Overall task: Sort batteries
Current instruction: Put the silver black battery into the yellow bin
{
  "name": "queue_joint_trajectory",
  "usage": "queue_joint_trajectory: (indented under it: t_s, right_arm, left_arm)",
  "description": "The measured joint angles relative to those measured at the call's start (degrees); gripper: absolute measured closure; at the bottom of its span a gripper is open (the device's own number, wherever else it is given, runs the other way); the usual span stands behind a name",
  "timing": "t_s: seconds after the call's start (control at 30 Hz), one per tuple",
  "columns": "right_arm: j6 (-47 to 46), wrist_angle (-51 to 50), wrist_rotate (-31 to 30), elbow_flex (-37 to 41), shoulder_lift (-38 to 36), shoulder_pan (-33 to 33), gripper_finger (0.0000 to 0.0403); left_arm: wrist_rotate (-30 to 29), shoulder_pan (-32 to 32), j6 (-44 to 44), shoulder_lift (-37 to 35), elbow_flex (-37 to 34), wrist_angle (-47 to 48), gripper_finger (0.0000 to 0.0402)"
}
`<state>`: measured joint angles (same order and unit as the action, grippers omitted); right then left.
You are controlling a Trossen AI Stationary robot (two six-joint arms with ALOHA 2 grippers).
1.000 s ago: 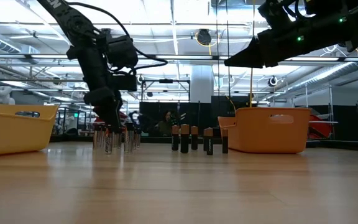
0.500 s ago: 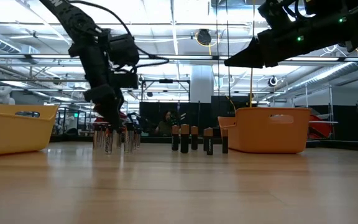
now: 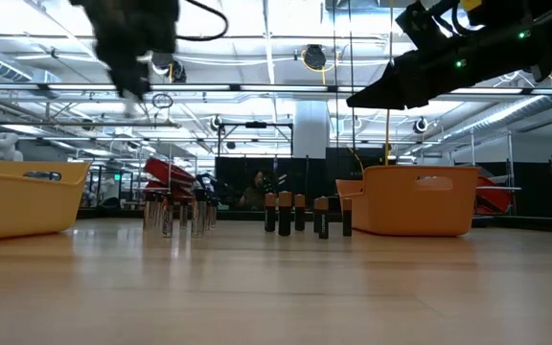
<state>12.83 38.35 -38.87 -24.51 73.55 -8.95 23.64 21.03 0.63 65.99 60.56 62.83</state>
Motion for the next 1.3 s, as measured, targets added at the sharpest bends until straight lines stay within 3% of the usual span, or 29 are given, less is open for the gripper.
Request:
queue_joint_trajectory:
  t_s: [0.17, 0.47, 0.6, 0.8, 0.97, 1.1, 1.17, 1.3]
  right_arm:
    - [-0.29, 0.02, 0.00, 0.00, 0.00, 0.00, 0.0248]
    - [-0.58, 0.46, 0.02, 0.00, -0.01, -0.02, 0.0248]
    - [-0.61, 0.45, 0.02, 0.00, -0.01, -0.02, 0.0248]
    - [-0.64, 0.44, 0.06, 0.00, -0.01, -0.02, 0.0248]
    - [-0.64, 0.44, 0.09, 0.00, -0.01, -0.02, 0.0248]
    - [-0.63, 0.39, 0.11, 0.00, -0.01, -0.02, 0.0248]
    - [-0.64, 0.39, 0.11, 0.00, 0.00, -0.02, 0.0248]
    - [-0.64, 0.37, 0.13, 0.00, -0.01, -0.02, 0.0248]
  left_arm:
    - [-4.05, -5.70, 10.66, -3.85, -5.27, 8.39, 0.0346]
    - [-5.30, -11.36, 21.36, -3.16, -16.52, 6.64, 0.0346]
    - [-8.71, -11.42, 23.31, -1.84, -18.41, 6.60, 0.0304]
    - [-8.37, -11.42, 24.32, -1.16, -17.85, 6.78, 0.0241]
    - [-5.09, -11.42, 22.71, -1.17, -13.30, 6.31, 0.0233]
    - [-5.18, -11.42, 18.71, -1.20, -8.86, 0.74, 0.0232]
    - [-6.92, -11.42, 17.22, -1.20, -7.64, -3.06, 0.0232]
    - [-16.35, -11.42, 12.55, -0.98, -7.41, -10.03, 0.0231]
